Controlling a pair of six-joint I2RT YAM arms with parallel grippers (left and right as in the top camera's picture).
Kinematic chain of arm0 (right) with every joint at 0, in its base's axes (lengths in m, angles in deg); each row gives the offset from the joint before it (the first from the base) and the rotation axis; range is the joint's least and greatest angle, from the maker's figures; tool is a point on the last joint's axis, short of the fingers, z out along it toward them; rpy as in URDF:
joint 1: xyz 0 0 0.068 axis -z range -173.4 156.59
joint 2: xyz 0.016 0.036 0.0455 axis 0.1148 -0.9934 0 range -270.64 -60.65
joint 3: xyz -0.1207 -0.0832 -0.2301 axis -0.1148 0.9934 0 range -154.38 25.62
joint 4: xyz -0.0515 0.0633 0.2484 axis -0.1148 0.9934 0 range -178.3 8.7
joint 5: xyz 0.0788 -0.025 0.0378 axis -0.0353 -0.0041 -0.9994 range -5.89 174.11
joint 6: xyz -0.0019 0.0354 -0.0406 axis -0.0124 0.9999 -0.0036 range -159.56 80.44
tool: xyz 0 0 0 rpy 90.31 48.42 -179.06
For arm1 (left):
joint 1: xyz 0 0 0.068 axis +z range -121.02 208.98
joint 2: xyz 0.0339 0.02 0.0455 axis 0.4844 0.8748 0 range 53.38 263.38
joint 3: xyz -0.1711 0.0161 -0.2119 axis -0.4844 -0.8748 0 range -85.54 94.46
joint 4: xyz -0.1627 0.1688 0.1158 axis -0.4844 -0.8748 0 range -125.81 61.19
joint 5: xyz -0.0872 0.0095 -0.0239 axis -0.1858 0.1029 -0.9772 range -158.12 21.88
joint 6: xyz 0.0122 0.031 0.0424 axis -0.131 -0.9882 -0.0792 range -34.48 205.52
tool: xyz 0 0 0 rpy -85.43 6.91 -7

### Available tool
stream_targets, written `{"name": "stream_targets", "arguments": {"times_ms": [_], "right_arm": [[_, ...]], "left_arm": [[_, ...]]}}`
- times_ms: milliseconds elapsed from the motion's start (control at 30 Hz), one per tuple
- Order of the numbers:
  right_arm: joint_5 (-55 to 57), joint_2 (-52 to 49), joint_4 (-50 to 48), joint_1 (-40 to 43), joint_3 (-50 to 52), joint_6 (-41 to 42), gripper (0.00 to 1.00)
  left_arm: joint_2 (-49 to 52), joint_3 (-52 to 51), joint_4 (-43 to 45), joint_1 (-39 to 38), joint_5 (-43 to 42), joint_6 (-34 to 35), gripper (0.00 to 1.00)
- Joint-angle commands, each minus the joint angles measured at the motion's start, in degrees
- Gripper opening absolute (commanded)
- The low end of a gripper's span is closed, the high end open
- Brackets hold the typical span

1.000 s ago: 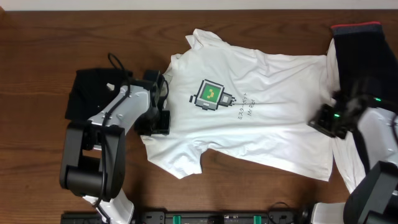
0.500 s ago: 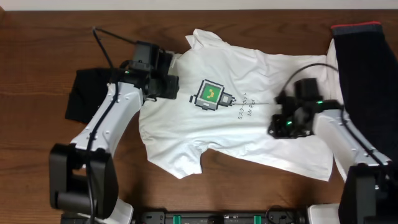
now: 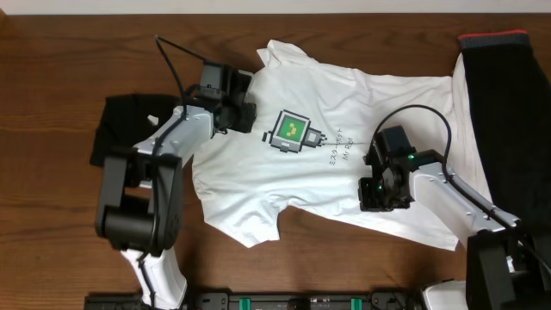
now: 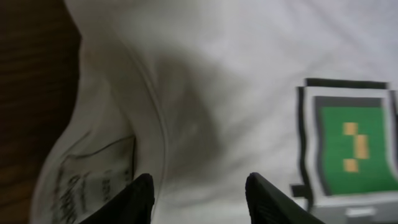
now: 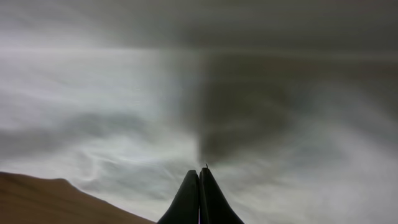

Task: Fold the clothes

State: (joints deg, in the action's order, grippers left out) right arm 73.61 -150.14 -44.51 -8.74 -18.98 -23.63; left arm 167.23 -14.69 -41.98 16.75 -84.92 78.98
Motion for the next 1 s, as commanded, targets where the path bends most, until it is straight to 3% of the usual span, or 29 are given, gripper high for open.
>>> {"name": "stream_targets", "arguments": {"times_ms": [0,300,600,733,967], "right_arm": [[0.4,0.3,2.0,-1.8,1.3,6.3,0.01],[0.6,0.3,11.2,-9.5,3.0,12.7,0.01],[1.4,2.8,5.9,-14.0,2.1,13.2,0.01],[-0.2,6.1,1.4,-12.3,1.2,12.5,0.01],[0.2,5.2,-4.4,-6.6,1.2,12.5,0.01]], "left_arm": [[3.1,0.3,0.9,0.0,0.0,-2.1,0.48],[6.1,0.4,5.1,1.5,11.9,-2.0,0.46],[3.3,3.6,3.5,3.9,11.9,-1.8,0.46],[-1.2,3.7,2.9,3.9,11.4,-1.0,0.55],[-2.5,3.6,2.6,2.9,1.9,-0.9,0.56]]}}
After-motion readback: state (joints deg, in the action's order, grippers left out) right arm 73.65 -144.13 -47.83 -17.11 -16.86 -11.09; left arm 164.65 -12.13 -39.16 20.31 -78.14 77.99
